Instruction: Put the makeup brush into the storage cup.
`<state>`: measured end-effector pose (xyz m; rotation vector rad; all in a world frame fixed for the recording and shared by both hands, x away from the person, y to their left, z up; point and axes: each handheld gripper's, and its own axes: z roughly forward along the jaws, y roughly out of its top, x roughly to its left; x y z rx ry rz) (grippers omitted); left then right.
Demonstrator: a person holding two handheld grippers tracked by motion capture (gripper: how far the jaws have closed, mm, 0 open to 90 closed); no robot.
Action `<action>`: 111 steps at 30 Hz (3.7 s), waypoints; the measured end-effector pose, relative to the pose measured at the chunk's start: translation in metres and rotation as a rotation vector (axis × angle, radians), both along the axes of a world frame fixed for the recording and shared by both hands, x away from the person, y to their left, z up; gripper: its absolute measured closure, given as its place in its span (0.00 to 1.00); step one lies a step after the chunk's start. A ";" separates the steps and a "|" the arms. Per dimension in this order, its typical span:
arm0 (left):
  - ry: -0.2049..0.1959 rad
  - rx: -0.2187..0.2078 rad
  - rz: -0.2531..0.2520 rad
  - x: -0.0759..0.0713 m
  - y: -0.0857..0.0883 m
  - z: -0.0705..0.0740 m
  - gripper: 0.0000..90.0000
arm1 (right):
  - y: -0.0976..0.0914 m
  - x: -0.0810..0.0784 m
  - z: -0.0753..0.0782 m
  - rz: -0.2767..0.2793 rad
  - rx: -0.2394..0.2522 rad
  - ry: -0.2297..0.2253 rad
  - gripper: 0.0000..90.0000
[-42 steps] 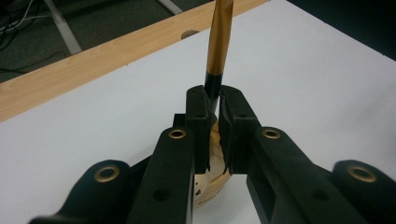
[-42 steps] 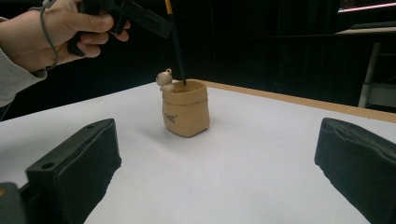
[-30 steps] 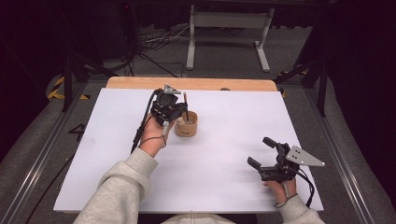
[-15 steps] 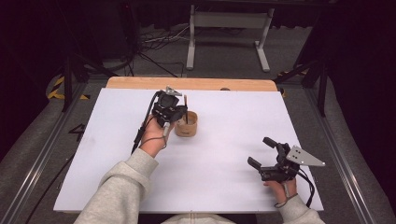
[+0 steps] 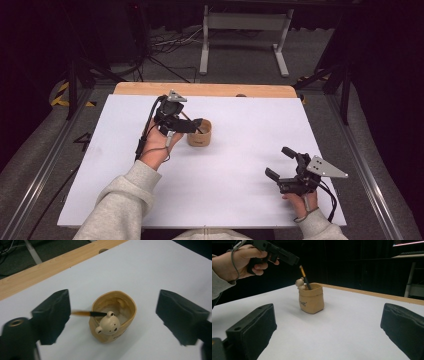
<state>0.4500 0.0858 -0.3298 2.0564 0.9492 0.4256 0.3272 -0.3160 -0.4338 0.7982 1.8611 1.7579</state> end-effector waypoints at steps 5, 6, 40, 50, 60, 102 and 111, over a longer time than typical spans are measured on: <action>-0.028 -0.047 -0.025 -0.010 0.013 0.007 0.05 | -0.001 0.000 0.001 0.000 -0.003 -0.002 0.00; -0.035 -0.062 -0.031 -0.012 0.016 0.009 0.05 | -0.001 0.000 0.001 -0.002 -0.002 -0.003 0.00; -0.236 -0.322 -0.129 -0.075 0.112 -0.015 0.01 | -0.001 0.003 0.021 0.019 -0.142 -0.005 0.00; -0.286 -0.391 -0.171 -0.090 0.133 -0.034 0.00 | -0.002 0.004 0.021 0.021 -0.148 -0.028 0.00; -0.296 -0.407 -0.156 -0.100 0.145 -0.053 0.00 | -0.003 0.005 0.019 0.057 -0.112 -0.032 0.00; -0.342 -0.447 -0.113 -0.117 0.148 -0.131 0.02 | -0.004 0.006 -0.001 0.011 -0.106 -0.042 0.00; -0.315 -0.466 -0.117 -0.115 0.149 -0.133 0.01 | -0.001 0.006 -0.003 0.005 -0.112 -0.039 0.00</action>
